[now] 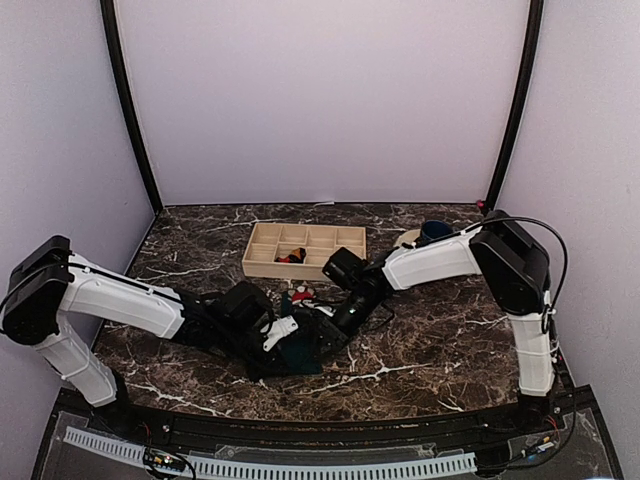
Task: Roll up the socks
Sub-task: Roll the sock at the center of the board.
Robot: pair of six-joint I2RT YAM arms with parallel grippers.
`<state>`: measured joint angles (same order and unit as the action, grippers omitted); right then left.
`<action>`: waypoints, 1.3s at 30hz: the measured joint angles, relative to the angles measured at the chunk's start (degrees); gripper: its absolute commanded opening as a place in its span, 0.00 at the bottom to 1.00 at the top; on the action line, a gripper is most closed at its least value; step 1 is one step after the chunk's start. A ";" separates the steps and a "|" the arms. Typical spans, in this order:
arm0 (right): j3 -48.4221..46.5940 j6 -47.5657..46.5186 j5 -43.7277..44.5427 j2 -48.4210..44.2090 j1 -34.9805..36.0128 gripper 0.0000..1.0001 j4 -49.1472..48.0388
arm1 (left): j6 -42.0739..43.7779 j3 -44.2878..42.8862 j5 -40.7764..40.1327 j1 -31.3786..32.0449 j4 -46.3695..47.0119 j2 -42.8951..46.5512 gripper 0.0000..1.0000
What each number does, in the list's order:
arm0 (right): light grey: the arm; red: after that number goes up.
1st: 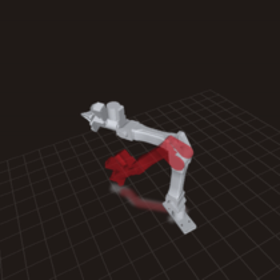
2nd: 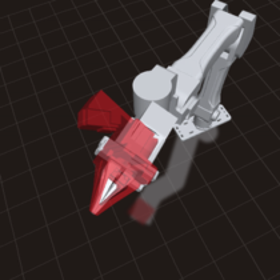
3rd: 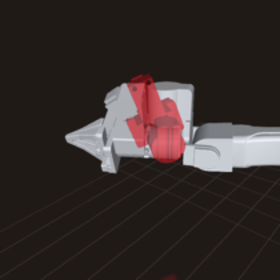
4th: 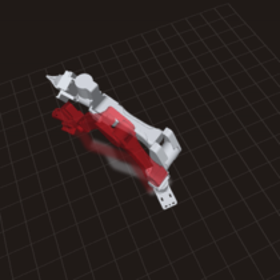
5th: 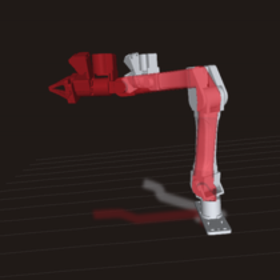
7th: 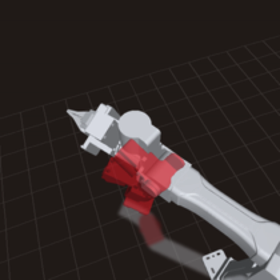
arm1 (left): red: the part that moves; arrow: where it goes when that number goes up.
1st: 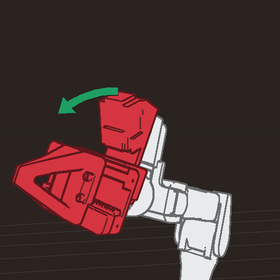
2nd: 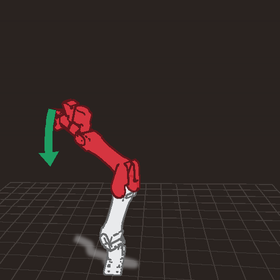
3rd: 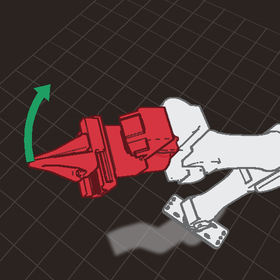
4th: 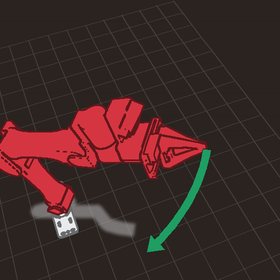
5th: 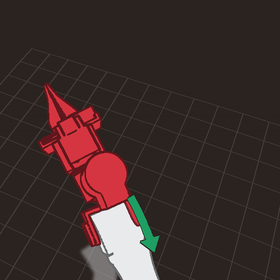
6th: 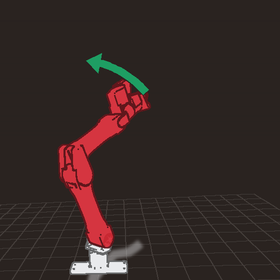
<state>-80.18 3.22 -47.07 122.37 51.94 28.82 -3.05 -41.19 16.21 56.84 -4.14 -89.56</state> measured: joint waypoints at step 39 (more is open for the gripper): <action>32.37 3.17 28.98 -28.39 18.95 0.20 -31.89 | 1.92 -11.43 24.22 -11.63 -15.78 -13.68 0.00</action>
<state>-47.81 6.39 -18.09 93.97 70.89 -3.07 -1.13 -52.62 40.42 45.21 -19.92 -103.24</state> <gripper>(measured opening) 0.204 0.027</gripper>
